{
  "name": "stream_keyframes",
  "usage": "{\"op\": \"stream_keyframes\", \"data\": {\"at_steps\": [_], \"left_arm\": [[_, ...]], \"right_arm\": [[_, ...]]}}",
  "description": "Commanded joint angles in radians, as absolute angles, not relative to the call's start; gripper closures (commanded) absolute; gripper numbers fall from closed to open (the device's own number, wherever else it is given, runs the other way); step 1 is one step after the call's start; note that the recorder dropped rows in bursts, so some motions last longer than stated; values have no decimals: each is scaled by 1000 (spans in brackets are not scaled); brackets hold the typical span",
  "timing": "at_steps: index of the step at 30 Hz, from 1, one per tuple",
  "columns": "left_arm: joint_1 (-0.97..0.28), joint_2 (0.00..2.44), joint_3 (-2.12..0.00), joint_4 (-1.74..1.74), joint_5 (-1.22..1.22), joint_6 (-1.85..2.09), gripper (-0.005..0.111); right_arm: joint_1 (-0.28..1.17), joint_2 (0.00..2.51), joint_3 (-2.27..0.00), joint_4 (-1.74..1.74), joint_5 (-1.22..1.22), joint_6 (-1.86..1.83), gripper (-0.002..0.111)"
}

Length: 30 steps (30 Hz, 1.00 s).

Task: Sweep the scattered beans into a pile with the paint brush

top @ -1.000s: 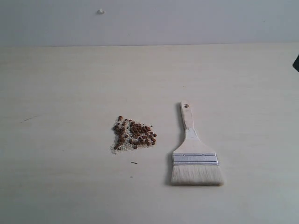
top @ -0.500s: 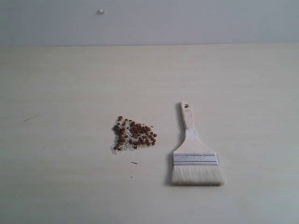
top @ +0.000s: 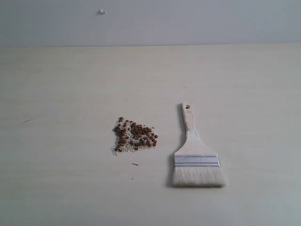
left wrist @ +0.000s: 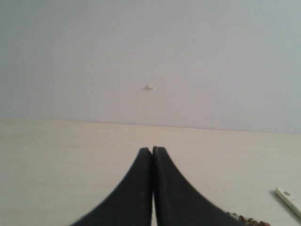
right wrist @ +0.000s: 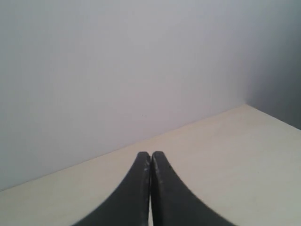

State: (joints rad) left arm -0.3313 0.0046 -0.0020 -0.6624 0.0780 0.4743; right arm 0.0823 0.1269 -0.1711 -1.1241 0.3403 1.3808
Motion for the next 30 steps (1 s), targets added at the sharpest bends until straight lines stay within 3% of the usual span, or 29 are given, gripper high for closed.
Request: {"op": "stream_keyframes", "data": {"at_steps": [1,9,12,15,17,30], "left_arm": [[-338,0,0,-662,80,471,107],[-338,0,0,-662,80,471,107],[-338,0,0,-662,80,471,107],[-338,0,0,-662,80,471,107],[-338,0,0,-662,80,471,107],[-338,0,0,-662,80,471,107]], "right_arm": [[82,121,-165,-1135,331,1373,108],[82,121,-157,-1044,0,1151,108],[82,121,-128,-567,62,705,108],[82,115,-97,0,137,16,108],[82,94,-74,178,137,-224,108],[82,0,0,38,227,-82,108]]}}
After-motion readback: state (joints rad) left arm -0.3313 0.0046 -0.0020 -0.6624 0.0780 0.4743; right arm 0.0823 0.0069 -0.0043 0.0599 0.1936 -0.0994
